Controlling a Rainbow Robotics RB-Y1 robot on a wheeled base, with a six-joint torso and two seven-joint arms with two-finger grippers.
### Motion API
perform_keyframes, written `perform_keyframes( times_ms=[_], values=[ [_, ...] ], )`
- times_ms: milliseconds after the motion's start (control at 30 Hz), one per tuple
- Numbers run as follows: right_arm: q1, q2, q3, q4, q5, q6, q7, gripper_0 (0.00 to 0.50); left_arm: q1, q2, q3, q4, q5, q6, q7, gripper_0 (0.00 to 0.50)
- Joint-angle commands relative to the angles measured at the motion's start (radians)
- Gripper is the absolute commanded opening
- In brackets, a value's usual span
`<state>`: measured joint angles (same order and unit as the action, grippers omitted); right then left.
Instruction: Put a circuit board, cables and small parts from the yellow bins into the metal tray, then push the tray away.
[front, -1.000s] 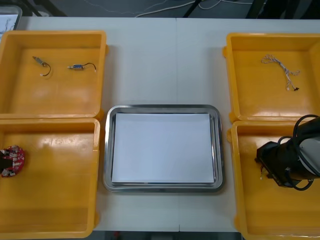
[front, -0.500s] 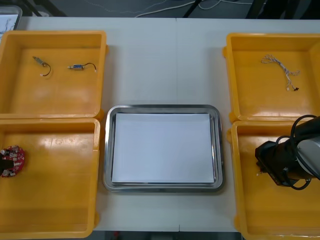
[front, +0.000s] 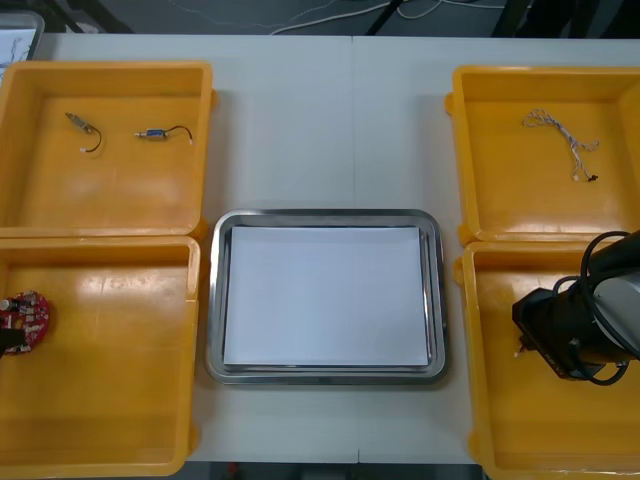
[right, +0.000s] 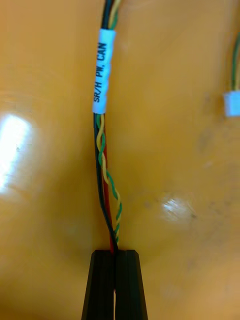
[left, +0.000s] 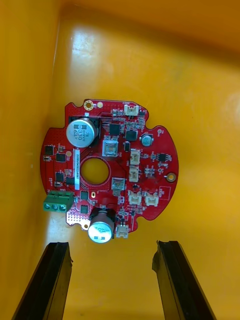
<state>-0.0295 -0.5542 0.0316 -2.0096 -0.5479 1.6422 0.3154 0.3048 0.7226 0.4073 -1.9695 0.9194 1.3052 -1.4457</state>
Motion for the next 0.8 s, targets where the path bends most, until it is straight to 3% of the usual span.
perform_keyframes(
  times_ms=[33, 233, 800],
  values=[
    [-0.006, -0.009, -0.035, -0.081, -0.012, 0.071, -0.001, 0.000, 0.040, -0.020, 0.022, 0.009, -0.007, -0.018, -0.124, 0.500],
    [0.023, -0.007, -0.070, -0.155, -0.032, 0.148, 0.002, 0.000, 0.040, -0.026, 0.008, 0.015, -0.021, -0.040, -0.124, 0.500],
    [0.186, 0.014, -0.102, -0.282, -0.047, 0.143, 0.018, 0.000, 0.030, -0.066, -0.022, 0.018, -0.080, -0.086, -0.116, 0.500]
  ],
)
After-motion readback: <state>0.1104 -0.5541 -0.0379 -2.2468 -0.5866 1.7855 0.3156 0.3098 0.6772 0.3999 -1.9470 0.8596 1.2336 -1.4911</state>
